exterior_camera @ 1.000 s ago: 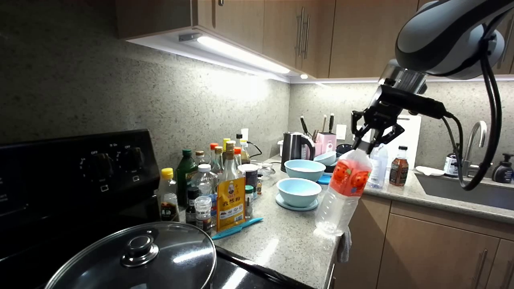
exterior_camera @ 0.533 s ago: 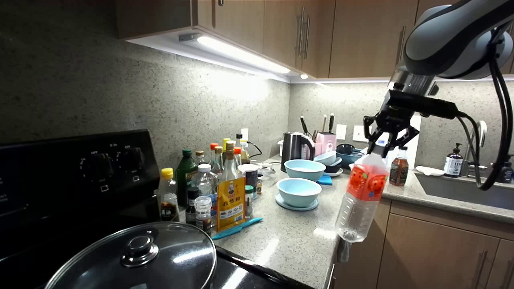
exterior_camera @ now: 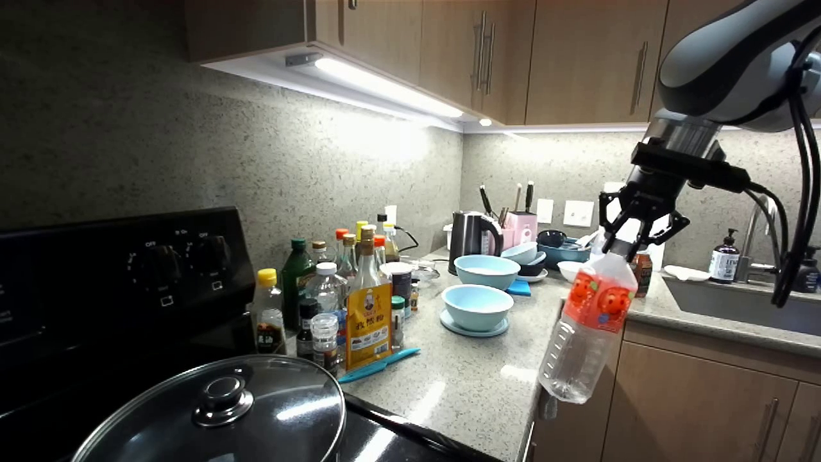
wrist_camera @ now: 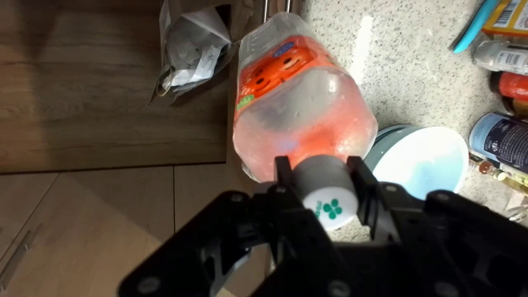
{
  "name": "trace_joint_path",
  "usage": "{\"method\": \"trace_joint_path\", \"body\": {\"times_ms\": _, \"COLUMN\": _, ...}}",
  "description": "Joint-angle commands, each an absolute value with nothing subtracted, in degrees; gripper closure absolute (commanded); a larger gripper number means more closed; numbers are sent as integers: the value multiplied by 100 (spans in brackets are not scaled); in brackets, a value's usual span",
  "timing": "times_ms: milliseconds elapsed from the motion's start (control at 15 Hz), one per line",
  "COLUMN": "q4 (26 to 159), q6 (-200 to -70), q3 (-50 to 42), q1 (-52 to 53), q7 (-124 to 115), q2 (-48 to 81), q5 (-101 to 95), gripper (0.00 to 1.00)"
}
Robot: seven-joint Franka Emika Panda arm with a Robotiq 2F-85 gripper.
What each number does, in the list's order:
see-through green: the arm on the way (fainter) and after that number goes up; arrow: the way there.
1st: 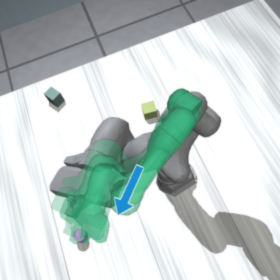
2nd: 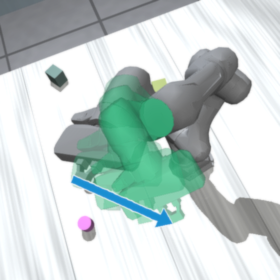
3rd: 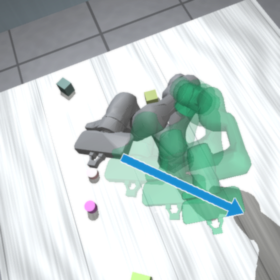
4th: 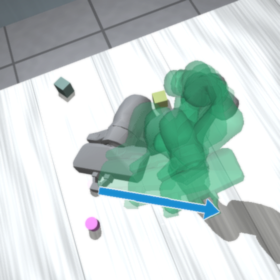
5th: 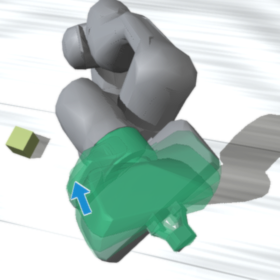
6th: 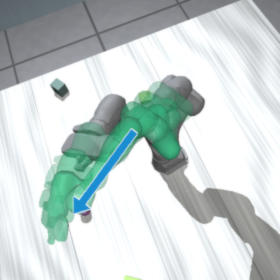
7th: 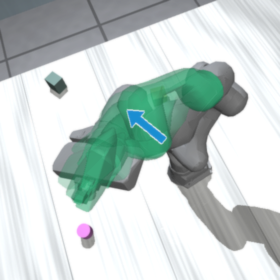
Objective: Pick up the bottle from the counter and put it on the floor
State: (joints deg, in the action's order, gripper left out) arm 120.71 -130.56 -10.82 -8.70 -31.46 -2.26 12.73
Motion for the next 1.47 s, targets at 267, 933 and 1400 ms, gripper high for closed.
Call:
{"method": "trace_joint_path", "body": {"times_ms": 267, "q4": 11606, "q6": -12879, "q3": -1252, "q1": -1084, "q7": -3102, "q2": 321, "q5": 1792, "gripper": 88}}
{"method": "trace_joint_path", "body": {"times_ms": 933, "q4": 11318, "q6": -12655, "q3": -1457, "q1": -1116, "q7": -3652, "q2": 636, "q5": 1269, "gripper": 88}}
{"method": "trace_joint_path", "body": {"times_ms": 1400, "q4": 11368, "q6": -12663, "q3": -1455, "q1": -1119, "q7": -3510, "q2": 668, "q5": 1301, "gripper": 88}}
